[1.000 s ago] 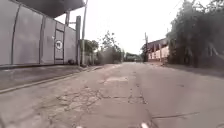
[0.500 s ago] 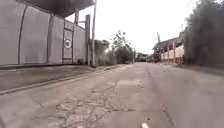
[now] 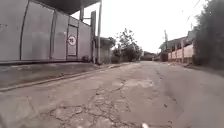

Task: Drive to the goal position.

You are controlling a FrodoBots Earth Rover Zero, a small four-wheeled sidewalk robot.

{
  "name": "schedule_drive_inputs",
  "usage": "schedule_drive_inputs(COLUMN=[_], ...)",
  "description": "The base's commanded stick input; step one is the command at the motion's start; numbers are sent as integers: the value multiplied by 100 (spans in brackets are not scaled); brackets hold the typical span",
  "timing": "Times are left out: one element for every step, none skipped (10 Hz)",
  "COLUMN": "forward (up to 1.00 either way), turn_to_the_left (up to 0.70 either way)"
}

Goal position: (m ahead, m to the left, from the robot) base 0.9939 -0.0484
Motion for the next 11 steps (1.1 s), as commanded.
schedule_drive_inputs(forward=[100,100,100,100,100,100,100,100,100,100,100], turn_to_the_left=[2,0,0,0,0,0,0,-2,-18,-27,-27])
